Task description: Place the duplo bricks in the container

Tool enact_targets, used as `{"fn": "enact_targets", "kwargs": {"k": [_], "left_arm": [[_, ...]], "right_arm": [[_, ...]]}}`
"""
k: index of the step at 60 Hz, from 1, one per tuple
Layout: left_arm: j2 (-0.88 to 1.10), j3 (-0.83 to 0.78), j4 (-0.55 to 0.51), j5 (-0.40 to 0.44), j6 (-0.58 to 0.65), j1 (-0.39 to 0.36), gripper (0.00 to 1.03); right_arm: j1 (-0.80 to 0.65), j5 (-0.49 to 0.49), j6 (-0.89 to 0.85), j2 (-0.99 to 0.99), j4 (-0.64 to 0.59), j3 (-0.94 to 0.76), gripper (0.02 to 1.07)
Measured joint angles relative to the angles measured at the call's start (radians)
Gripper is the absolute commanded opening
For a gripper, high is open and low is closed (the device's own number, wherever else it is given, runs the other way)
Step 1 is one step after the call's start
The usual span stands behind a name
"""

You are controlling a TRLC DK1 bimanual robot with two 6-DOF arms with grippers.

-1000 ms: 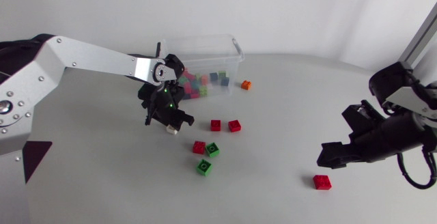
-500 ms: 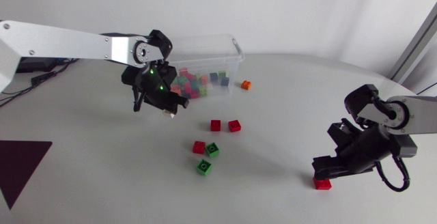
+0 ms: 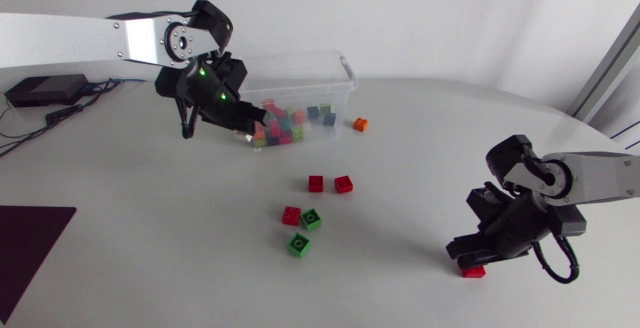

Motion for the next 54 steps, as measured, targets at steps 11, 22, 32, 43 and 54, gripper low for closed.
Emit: {"fn": "enact_targets", "kwargs": {"k": [11,22,32,43,54], "left_arm": [[-0.003,0.035,0.043,0.002,-0.013,0.002,0.28],[-0.003,0.063,0.102,0.002,-0.037,0.002,0.28],[-0.005,0.07,0.166,0.002,-0.047,0.002,0.28],[-0.005,0.084,0.249,0.002,-0.068,0.012,0.28],[-0.005,0.136,0.29,0.002,-0.072,0.033,0.28]], "right_arm": [[0.005,0.002,0.003,-0.034,0.005,-0.01,0.27],[0.01,-0.013,0.002,-0.097,-0.009,-0.006,0.27],[0.058,-0.025,0.003,-0.149,-0.031,0.042,0.27],[0.138,-0.025,0.008,-0.175,-0.036,0.126,0.27],[0.208,-0.028,0.031,-0.176,-0.039,0.204,0.27]]}}
